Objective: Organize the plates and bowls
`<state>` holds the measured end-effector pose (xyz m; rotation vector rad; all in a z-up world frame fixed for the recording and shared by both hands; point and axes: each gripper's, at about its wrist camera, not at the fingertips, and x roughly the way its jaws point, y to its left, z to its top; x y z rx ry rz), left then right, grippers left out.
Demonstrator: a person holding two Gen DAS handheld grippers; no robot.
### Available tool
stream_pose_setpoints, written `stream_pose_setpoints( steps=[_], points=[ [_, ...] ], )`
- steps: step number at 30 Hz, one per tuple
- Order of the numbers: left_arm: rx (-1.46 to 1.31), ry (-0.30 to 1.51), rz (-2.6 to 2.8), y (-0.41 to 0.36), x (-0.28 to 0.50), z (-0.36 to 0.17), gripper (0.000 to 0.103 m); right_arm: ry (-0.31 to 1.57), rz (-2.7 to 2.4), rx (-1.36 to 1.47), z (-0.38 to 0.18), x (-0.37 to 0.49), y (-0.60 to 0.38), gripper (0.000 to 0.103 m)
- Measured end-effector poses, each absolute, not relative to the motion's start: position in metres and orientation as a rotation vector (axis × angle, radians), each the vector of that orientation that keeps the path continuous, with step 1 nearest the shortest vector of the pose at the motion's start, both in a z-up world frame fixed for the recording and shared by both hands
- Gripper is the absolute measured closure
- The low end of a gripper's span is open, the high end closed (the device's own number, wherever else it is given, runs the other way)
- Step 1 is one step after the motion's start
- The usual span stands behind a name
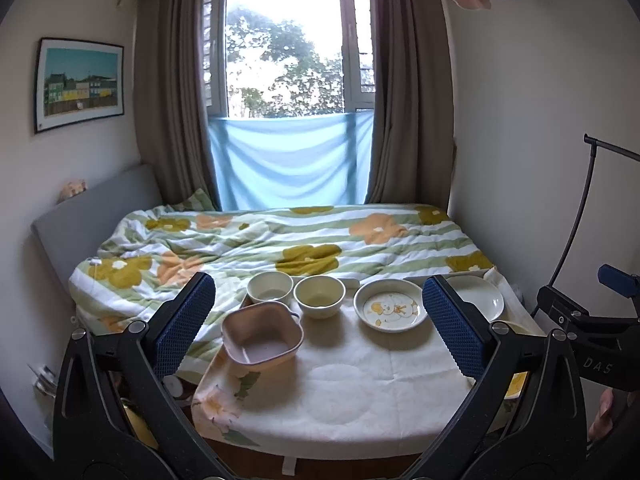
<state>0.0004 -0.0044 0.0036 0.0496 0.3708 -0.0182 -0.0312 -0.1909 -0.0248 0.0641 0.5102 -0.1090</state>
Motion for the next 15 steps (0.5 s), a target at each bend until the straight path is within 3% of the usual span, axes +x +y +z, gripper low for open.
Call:
stream_pose_setpoints(
  steps=[15],
  points=[
    [0.058, 0.363, -0.005, -0.0030, 0.0043, 0.0017, 0.000, 0.514, -0.105, 0.062, -0.0236, -0.0291, -0.1935, 0.000]
  ],
)
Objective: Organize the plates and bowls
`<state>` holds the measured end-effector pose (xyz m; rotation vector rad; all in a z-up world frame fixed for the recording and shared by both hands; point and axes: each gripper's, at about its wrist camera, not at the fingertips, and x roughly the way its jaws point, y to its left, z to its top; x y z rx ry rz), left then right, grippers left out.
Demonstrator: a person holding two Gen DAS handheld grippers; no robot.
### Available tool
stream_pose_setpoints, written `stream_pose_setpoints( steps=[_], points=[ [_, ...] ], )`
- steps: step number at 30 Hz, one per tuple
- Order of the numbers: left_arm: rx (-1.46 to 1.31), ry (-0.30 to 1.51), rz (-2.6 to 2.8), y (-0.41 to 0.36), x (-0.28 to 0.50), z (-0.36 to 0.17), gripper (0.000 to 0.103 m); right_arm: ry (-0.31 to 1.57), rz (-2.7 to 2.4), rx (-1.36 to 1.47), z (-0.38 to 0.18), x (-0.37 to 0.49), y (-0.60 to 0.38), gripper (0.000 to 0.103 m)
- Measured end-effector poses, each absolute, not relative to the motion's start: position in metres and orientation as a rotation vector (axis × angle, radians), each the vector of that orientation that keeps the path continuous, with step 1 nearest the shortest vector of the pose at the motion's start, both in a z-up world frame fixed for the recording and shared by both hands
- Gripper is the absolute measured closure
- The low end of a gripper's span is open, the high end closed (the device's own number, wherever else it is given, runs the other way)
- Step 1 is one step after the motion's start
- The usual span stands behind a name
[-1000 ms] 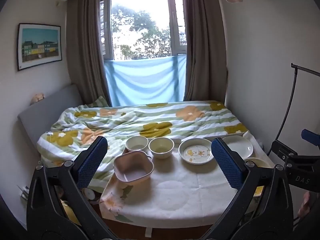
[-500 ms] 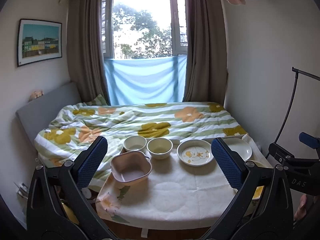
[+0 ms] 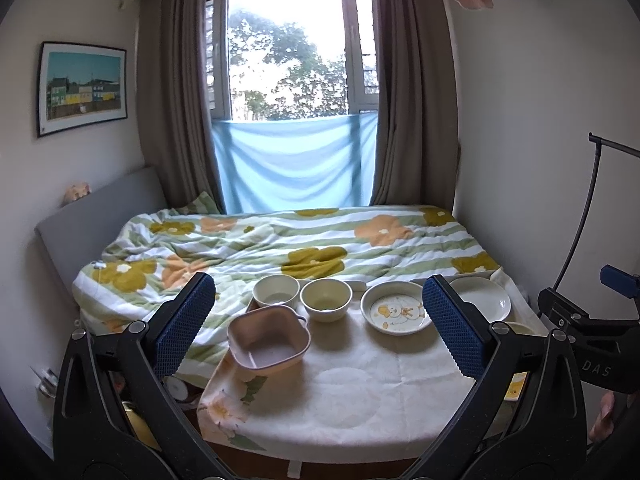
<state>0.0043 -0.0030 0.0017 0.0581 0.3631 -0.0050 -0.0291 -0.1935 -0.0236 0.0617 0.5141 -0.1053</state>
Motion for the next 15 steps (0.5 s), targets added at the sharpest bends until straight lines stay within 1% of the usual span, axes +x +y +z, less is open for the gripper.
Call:
stream_pose_setpoints(
  steps=[15],
  points=[
    [0.054, 0.357, -0.017, 0.0037, 0.0083, 0.0004, 0.000, 0.516, -0.107, 0.062, -0.0252, -0.0273, -0.1910, 0.000]
  ],
)
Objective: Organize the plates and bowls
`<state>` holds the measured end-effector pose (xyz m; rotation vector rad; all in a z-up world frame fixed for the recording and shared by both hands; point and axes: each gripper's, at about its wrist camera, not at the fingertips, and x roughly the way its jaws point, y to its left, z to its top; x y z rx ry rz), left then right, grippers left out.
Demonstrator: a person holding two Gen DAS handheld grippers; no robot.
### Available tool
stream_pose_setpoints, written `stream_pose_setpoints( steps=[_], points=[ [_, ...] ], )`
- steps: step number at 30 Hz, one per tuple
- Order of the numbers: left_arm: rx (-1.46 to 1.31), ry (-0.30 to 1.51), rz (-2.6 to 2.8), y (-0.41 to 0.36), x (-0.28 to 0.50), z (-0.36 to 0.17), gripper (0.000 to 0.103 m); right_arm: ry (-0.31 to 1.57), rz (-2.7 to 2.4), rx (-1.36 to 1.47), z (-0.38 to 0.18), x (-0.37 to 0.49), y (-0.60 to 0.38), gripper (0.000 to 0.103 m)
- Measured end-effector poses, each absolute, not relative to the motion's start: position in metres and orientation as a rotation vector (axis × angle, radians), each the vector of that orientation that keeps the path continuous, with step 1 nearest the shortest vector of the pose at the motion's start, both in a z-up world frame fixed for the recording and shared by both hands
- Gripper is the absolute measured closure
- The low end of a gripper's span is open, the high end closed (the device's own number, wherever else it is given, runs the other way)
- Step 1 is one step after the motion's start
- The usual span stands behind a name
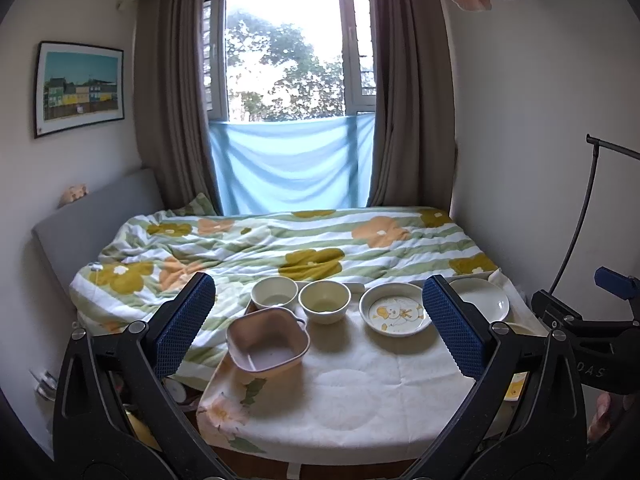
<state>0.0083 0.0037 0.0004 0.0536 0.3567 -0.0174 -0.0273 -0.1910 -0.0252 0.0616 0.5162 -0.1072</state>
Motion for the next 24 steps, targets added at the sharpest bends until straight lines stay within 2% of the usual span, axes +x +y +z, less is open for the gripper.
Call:
stream_pose_setpoints(
  steps=[24],
  points=[
    [0.053, 0.360, -0.018, 0.0041, 0.0099, 0.0004, 0.000, 0.521, -0.105, 0.059, -0.0283, -0.0222, -0.1911, 0.000]
  ],
)
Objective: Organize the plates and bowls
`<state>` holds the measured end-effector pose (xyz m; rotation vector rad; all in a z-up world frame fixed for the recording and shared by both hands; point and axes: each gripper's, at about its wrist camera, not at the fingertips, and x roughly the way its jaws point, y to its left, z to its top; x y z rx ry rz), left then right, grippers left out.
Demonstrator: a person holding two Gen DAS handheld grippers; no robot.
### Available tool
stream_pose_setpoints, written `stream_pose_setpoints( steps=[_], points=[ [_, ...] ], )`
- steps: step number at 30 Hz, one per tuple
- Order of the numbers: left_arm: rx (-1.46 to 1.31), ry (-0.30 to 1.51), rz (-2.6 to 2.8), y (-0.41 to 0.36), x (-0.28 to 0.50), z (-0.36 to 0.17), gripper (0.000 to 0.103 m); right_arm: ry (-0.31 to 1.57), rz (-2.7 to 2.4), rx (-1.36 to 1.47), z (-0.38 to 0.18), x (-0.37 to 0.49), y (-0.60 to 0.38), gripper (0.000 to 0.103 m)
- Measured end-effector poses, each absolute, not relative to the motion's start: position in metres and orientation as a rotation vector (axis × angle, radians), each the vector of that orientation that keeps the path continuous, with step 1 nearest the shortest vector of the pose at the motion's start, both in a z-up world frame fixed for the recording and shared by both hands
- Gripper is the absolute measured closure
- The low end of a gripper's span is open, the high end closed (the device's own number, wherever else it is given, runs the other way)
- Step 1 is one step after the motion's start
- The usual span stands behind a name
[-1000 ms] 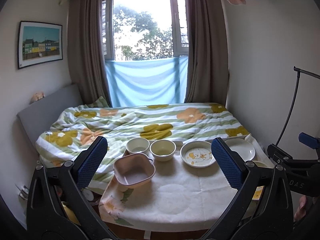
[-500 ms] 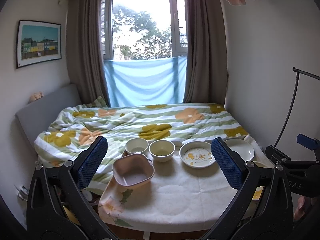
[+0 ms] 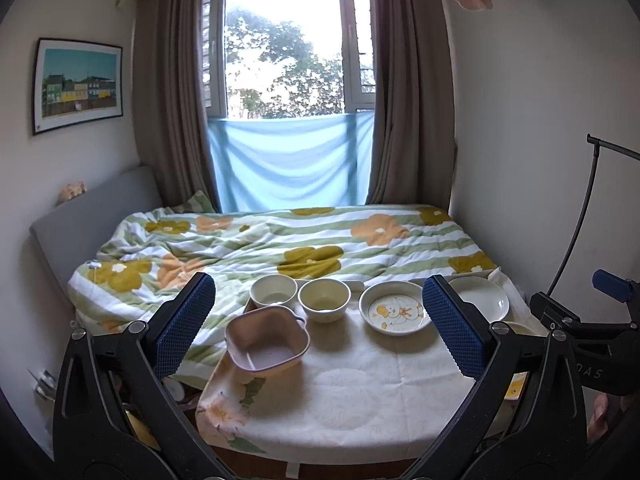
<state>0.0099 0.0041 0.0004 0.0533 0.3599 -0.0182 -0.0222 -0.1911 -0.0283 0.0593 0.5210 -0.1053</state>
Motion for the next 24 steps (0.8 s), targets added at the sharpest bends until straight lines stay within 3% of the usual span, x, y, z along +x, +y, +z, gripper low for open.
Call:
stream_pose_setpoints(
  steps=[24],
  points=[
    [0.061, 0.383, -0.038, 0.0044, 0.0163, -0.0034, 0.000, 0.534, -0.105, 0.078, -0.0323, -0.0152, -0.1925, 0.000]
  ],
)
